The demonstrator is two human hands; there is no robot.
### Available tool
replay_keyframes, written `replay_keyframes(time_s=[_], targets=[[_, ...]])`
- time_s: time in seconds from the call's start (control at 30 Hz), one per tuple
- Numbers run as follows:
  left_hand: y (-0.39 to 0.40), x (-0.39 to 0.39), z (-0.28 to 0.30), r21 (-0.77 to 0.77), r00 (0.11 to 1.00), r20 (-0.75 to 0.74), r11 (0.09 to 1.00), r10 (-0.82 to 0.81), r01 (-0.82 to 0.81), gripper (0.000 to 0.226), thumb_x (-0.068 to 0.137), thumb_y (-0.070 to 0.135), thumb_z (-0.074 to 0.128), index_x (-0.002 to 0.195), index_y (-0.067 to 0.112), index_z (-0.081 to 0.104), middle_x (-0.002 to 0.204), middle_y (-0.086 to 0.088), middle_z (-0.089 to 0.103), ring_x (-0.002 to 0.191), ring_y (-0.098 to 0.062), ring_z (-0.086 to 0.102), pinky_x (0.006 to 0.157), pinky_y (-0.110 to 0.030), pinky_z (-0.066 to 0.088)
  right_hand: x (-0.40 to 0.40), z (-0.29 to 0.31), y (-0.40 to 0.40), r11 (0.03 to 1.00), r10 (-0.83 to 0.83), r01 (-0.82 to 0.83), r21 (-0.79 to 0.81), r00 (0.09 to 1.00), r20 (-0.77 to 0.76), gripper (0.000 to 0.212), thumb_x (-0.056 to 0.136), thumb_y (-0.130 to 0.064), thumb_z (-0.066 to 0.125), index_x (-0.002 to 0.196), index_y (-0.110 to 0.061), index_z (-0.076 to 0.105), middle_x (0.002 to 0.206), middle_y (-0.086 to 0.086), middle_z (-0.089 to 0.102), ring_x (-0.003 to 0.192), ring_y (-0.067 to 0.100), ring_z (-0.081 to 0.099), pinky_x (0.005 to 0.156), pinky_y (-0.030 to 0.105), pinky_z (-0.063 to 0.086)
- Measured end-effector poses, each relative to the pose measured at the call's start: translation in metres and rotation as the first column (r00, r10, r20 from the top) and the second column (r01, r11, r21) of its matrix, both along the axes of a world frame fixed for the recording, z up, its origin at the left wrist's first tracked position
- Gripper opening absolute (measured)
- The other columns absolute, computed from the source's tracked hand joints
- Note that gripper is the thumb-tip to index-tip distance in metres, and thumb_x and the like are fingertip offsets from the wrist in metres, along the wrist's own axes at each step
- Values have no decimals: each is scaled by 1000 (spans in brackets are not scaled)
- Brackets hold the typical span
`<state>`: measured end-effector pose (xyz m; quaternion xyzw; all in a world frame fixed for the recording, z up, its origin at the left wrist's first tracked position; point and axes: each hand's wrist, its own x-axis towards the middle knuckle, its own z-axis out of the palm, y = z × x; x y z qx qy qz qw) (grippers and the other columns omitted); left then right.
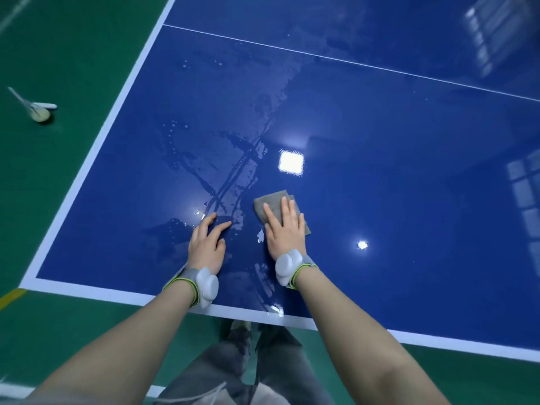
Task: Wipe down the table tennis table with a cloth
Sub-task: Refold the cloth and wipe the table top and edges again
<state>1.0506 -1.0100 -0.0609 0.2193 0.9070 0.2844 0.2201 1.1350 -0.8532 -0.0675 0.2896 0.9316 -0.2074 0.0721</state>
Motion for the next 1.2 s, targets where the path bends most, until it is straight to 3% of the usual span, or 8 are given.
replay_keyframes(time_s=[0.13, 0.23, 0.4, 0.53, 0.83, 0.9, 1.07, 1.2], targets=[[-2, 1, 1, -20, 1000, 13, 1000, -13, 14, 44, 93, 6, 42, 133, 23, 48, 151, 1, 23, 136, -21, 19, 112, -28, 12, 16, 3, -26, 978, 210, -210, 13, 976, -59, 46, 92, -31, 33, 132, -27, 56, 146, 15, 42, 135, 34, 39, 106, 52, 32], [-4, 2, 2, -17, 999, 15, 999, -28, 29, 43, 93, 6, 42, 132, 22, 49, 151, 1, 23, 136, -21, 19, 112, -28, 13, 33, -3, -18, 959, 281, -276, 58, 956, -90, 42, 90, -32, 38, 123, -29, 63, 140, 16, 48, 128, 35, 48, 97, 50, 43], [-12, 4, 1, -8, 999, 31, 999, -39, 39, 42, 93, 6, 42, 131, 23, 51, 151, 2, 23, 136, -20, 18, 111, -28, 14, 49, 6, -6, 1000, -12, 12, 10, 999, -34, 65, 82, -43, 19, 142, -32, 41, 158, 13, 12, 145, 29, 13, 110, 41, 23], [-20, 10, 0, -15, 998, 35, 999, -44, 44, 41, 94, 8, 42, 130, 24, 51, 151, 3, 22, 138, -20, 16, 113, -31, 14, 46, 11, -23, 998, 23, -30, 63, 994, 111, 60, 92, -32, 20, 150, -40, 9, 159, 9, -13, 146, 23, -12, 110, 39, 7], [-32, 21, 3, -34, 997, 39, 997, -72, 73, 41, 94, 11, 42, 131, 26, 49, 152, 5, 20, 137, -19, 15, 113, -32, 13, 59, -3, -78, 989, 60, -68, 129, 996, 67, 49, 88, -40, 33, 130, -31, 57, 141, 12, 49, 131, 28, 42, 105, 51, 35], [-34, 21, 3, -33, 997, 42, 997, -72, 73, 40, 94, 11, 42, 131, 26, 49, 152, 5, 20, 138, -19, 15, 113, -32, 12, 69, -6, -66, 990, -22, 15, 138, 999, 47, 51, 89, -40, 29, 132, -31, 55, 144, 13, 45, 133, 30, 43, 106, 52, 35], [-40, 26, 3, -29, 995, 51, 995, -91, 92, 41, 95, 10, 41, 131, 25, 48, 152, 5, 18, 138, -19, 14, 112, -32, 12, 94, -3, -56, 965, -257, 251, 75, 962, 89, 75, 81, -51, -10, 150, -36, 14, 160, 6, -5, 147, 22, -9, 116, 43, -6], [-46, 32, 1, -42, 993, 33, 992, -115, 117, 42, 94, 9, 42, 132, 25, 48, 152, 3, 19, 138, -21, 14, 112, -31, 11, 86, 2, -85, 971, -230, 222, 87, 969, 95, 67, 86, -48, -2, 150, -35, 16, 159, 10, -1, 147, 27, -3, 116, 46, -3]])
